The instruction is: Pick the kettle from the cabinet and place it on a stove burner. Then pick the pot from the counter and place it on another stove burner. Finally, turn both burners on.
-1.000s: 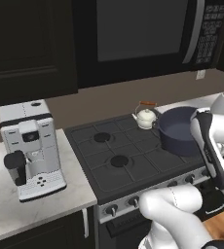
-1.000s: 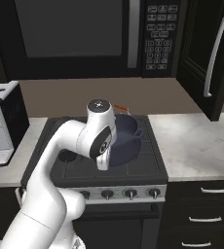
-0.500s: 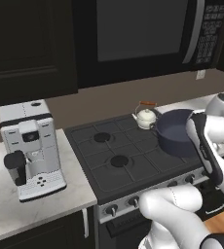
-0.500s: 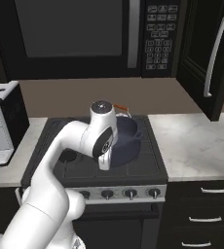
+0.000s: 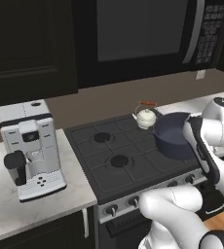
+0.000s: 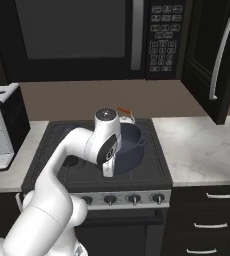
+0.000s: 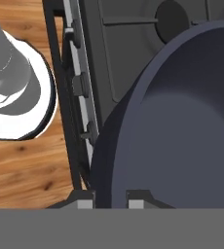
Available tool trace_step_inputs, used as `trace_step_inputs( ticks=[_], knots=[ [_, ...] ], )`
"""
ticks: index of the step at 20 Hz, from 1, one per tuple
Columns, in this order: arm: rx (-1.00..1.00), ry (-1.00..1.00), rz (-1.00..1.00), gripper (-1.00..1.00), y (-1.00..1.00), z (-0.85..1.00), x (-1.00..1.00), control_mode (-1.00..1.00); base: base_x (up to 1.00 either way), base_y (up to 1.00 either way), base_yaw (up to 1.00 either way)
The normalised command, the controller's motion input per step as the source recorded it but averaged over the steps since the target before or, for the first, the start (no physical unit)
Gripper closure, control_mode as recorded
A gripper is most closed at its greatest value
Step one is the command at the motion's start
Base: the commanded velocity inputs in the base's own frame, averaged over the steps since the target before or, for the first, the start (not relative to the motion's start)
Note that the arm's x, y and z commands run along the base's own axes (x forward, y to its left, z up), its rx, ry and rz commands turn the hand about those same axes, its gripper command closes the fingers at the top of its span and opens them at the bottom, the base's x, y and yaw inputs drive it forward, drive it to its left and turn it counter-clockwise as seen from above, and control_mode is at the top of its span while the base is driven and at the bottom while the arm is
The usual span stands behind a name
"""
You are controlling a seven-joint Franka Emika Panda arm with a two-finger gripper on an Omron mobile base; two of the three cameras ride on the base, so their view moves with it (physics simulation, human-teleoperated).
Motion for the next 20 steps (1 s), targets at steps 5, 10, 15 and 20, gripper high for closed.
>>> trace_step_inputs(
  ticks=[5,10,15,20],
  knots=[
    [0.0,0.0,0.0,1.0,0.0,-0.12,0.1,-1.0,0.0,0.0,0.0],
    [0.01,0.0,0.0,1.0,0.0,-0.11,0.1,-1.0,0.0,0.0,0.0],
    [0.01,0.0,0.0,1.0,0.0,-0.08,0.11,-1.0,0.0,0.0,0.0],
    [0.02,0.01,0.0,1.0,0.0,-0.07,0.13,-1.0,0.0,0.0,0.0]
  ],
)
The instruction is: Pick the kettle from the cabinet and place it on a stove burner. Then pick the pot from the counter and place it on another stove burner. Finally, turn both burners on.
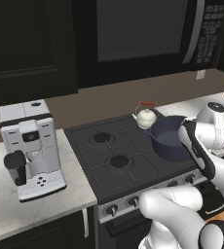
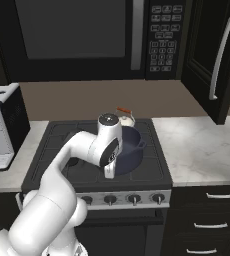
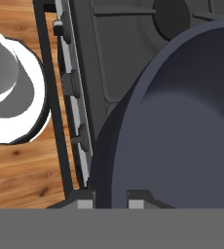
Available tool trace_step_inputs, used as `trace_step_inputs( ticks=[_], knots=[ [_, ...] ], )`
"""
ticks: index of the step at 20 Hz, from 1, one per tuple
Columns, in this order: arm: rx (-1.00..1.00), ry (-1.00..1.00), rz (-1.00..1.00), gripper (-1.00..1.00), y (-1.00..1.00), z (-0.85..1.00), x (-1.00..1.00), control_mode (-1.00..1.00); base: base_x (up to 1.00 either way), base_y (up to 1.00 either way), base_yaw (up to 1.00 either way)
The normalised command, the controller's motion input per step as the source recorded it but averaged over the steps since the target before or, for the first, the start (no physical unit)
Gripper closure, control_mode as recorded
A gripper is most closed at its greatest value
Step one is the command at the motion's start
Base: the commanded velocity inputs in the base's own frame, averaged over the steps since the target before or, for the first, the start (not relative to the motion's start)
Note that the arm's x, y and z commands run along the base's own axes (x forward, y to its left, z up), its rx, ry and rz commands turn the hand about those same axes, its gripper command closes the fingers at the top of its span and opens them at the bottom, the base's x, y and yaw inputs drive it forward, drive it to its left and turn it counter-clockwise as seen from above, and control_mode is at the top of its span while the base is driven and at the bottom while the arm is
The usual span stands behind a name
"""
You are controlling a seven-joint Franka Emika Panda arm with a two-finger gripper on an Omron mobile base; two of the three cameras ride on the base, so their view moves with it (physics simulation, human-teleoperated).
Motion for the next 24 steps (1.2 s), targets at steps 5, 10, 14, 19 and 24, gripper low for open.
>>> trace_step_inputs(
  ticks=[5,10,14,19,24],
  knots=[
    [0.01,0.01,0.0,1.0,-0.01,-0.07,0.17,-1.0,0.0,0.0,0.0],
    [0.01,0.0,0.0,1.0,-0.06,-0.07,0.09,-1.0,0.0,0.0,0.0],
    [0.0,0.0,0.0,1.0,-0.14,-0.07,0.08,-1.0,0.0,0.0,0.0],
    [0.0,0.0,0.0,1.0,-0.13,-0.06,0.11,-1.0,0.0,0.0,0.0],
    [0.0,0.0,0.0,1.0,-0.09,-0.09,0.14,-1.0,0.0,0.0,0.0]
  ],
)
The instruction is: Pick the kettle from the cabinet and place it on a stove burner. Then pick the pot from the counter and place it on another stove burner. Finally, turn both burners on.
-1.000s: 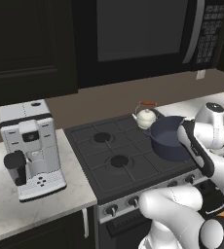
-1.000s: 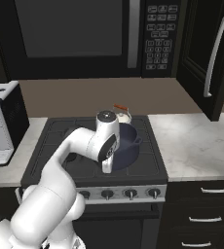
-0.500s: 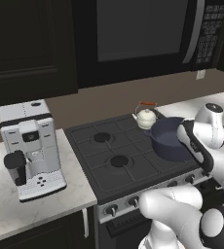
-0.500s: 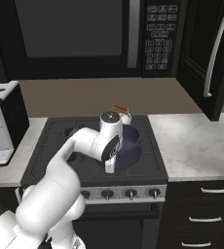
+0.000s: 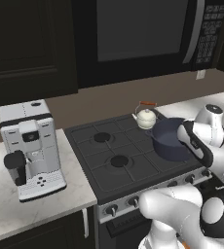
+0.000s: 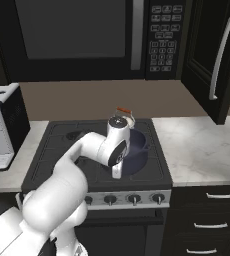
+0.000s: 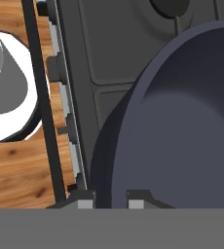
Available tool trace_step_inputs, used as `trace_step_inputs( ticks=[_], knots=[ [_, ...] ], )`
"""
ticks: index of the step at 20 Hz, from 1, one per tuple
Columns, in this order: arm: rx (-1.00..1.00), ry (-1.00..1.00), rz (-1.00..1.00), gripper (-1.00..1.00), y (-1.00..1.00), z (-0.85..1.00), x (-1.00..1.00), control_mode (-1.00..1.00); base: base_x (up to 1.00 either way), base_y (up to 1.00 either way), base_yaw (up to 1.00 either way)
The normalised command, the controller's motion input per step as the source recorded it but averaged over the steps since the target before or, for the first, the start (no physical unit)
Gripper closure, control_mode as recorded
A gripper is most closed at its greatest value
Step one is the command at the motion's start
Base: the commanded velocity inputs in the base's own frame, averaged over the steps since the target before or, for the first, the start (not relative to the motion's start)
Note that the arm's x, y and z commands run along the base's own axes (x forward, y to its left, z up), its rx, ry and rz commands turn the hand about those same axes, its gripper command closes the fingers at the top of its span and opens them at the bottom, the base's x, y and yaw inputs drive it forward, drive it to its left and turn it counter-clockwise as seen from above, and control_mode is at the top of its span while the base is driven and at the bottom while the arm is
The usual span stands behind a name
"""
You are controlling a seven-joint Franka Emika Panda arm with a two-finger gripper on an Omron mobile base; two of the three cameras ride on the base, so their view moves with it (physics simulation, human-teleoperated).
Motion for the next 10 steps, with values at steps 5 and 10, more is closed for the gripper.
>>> trace_step_inputs(
  ticks=[5,10],
  knots=[
    [0.0,0.0,0.0,1.0,-0.06,-0.1,0.13,-1.0,0.0,0.0,0.0],
    [0.0,0.0,0.0,1.0,-0.06,-0.1,0.12,-1.0,0.0,0.0,0.0]
  ],
)
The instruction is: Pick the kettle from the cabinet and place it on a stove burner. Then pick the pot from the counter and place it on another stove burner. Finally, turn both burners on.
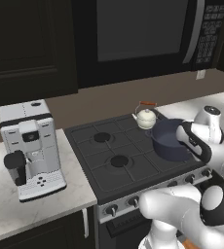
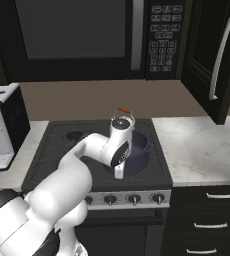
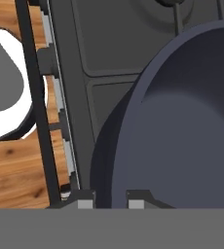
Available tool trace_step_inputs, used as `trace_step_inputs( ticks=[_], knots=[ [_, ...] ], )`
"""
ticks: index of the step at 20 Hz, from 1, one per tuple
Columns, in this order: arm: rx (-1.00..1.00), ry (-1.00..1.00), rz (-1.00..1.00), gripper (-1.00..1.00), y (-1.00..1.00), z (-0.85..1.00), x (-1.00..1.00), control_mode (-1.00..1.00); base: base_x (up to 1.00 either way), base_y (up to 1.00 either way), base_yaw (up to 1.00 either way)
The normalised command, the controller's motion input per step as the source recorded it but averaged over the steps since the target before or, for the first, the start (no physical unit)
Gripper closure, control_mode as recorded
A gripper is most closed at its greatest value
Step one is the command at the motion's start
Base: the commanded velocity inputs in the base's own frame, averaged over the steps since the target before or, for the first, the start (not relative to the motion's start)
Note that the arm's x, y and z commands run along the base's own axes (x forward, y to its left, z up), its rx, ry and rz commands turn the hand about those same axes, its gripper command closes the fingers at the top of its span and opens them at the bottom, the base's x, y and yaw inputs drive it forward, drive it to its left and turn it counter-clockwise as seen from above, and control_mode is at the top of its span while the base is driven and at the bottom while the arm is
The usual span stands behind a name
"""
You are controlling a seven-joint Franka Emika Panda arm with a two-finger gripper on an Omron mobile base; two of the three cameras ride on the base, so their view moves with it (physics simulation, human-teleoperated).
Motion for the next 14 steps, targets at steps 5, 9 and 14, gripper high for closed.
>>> trace_step_inputs(
  ticks=[5,9,14],
  knots=[
    [0.0,0.0,0.0,1.0,-0.05,-0.12,0.13,-1.0,0.0,0.0,0.0],
    [0.0,0.0,0.0,1.0,-0.03,-0.11,0.14,-1.0,0.0,0.0,0.0],
    [0.0,0.0,0.0,1.0,0.0,-0.11,0.18,-1.0,0.0,0.0,0.0]
  ],
)
